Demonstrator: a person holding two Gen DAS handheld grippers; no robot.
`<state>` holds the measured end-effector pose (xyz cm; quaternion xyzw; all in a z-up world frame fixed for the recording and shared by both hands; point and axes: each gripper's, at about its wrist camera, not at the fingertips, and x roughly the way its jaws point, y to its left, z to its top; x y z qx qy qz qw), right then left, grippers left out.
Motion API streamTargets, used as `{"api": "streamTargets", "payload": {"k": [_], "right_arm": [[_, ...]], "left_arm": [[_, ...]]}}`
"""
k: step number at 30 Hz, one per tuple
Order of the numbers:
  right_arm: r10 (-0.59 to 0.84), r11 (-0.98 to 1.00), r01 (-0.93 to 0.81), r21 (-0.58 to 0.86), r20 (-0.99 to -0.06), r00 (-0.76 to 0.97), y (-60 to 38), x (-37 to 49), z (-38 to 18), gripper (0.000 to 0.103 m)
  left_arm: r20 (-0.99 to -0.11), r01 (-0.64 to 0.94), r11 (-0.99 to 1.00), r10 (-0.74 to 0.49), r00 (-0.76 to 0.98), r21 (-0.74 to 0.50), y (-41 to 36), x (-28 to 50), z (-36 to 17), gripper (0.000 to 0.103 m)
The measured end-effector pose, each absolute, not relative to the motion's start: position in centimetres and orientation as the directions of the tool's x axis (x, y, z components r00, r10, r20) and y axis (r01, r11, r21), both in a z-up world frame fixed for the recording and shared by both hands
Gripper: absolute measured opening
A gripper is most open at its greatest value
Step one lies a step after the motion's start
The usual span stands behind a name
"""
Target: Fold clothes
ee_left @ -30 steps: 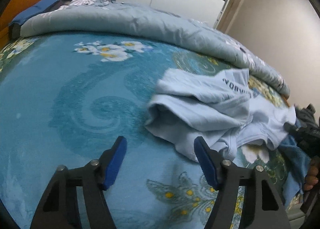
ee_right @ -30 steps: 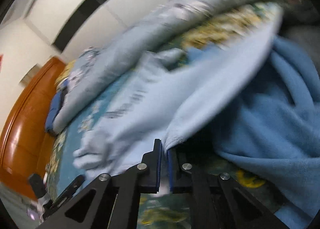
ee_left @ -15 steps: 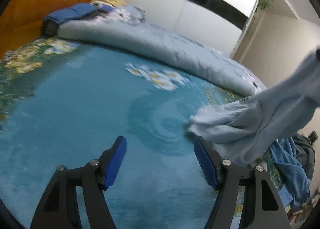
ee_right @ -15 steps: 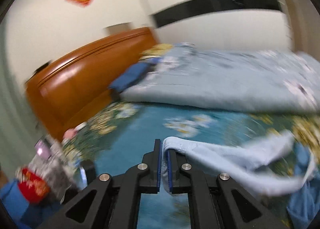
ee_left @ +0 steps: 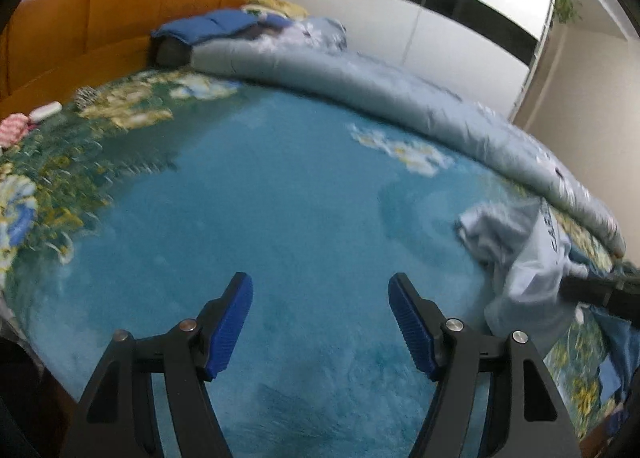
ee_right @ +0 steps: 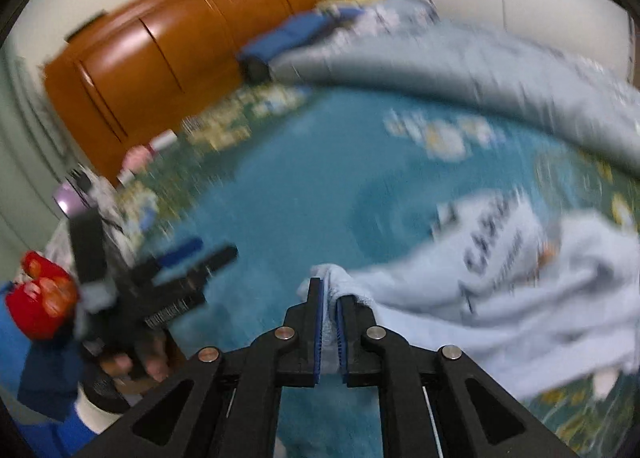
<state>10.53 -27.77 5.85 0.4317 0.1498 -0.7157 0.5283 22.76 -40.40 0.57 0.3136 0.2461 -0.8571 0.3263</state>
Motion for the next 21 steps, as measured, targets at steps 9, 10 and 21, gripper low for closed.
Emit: {"api": "streamTargets", "payload": {"k": [9,10,21], "right_arm": [[-0.569,-0.419,0.887,0.191,-0.817,-0.093,-21.9,10.8,3.0,0.049],[-0.571,-0.416,0.890,0.185,-0.815,-0.097,-21.1,10.8,3.1,0.056],[-0.605,-0.557,0.794,0.242,-0.774,-0.189,-15.6,4.3,4.5,0.058]], "left_arm": [[-0.761,0.692,-0.699,-0.345,-0.549,-0.182,-37.2,19.5,-3.0,0.072],[-0.765,0.695,-0.697,-0.348,-0.542,-0.176,-37.1,19.4,-3.2,0.072],[-0.759,0.695,-0.710,-0.391,-0.521,-0.111,-35.7,18.5,-4.1,0.087]]}}
